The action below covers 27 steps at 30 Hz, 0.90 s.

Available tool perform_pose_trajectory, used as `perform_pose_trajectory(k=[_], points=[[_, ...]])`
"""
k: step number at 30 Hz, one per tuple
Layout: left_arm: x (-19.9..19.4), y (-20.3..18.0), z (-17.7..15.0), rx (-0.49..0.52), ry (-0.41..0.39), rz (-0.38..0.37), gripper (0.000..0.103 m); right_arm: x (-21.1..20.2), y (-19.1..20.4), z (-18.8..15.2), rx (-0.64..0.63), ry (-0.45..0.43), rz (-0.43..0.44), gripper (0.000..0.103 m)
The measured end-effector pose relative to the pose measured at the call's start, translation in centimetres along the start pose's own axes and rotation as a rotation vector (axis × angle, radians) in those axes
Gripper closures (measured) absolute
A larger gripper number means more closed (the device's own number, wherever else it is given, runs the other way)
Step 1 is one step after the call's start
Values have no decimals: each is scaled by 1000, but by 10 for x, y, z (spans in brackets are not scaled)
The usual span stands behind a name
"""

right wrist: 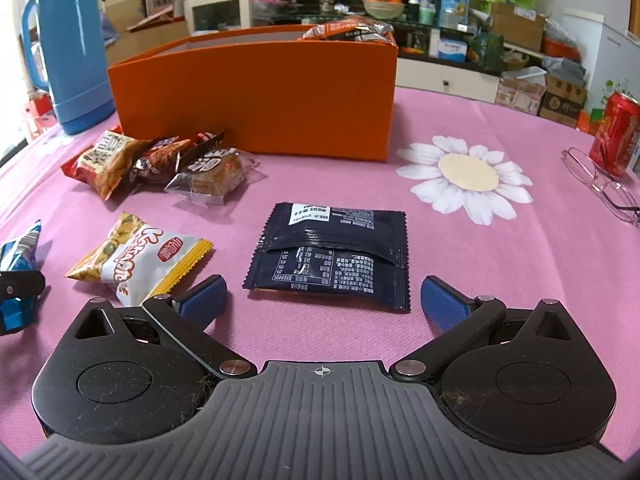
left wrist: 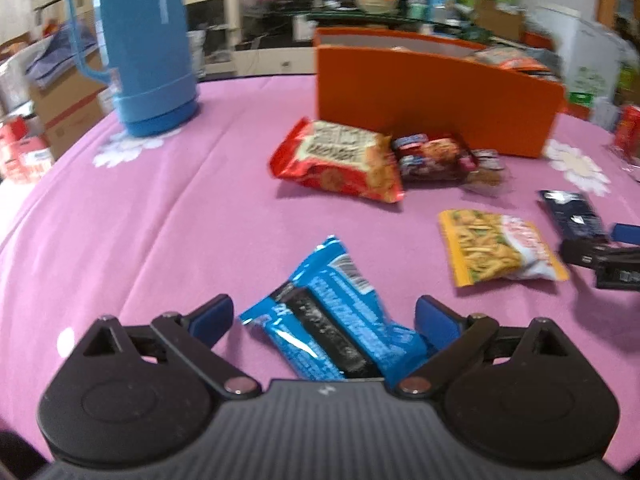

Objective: Organize snacks
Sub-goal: 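Position the open left tool over the blue biscuit while the right tool hovers over the navy packet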

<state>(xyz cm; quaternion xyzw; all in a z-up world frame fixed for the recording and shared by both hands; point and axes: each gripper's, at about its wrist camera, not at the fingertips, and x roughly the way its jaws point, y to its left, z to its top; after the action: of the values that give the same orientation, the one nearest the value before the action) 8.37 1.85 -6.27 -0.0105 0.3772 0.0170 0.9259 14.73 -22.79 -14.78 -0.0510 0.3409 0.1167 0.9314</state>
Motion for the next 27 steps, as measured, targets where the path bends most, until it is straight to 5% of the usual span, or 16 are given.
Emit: perform_pose_trajectory(k=[5,10,14,21,27], points=[[-17,11,3,79,17,-76,6,0,0,0,0,0,2,8],[-20,29,-10,-170,136,-206,6,0,0,0,2,0,-2,8],[-10,13,-7,-143,107,-123,5,0,0,0,4,0,-4,8],[16,3,25,-118,81,-165,5,0,0,1,0,5,4,8],[13,-5,12,-51,78,-67,5,0,-2,1,-4,8,11,8]])
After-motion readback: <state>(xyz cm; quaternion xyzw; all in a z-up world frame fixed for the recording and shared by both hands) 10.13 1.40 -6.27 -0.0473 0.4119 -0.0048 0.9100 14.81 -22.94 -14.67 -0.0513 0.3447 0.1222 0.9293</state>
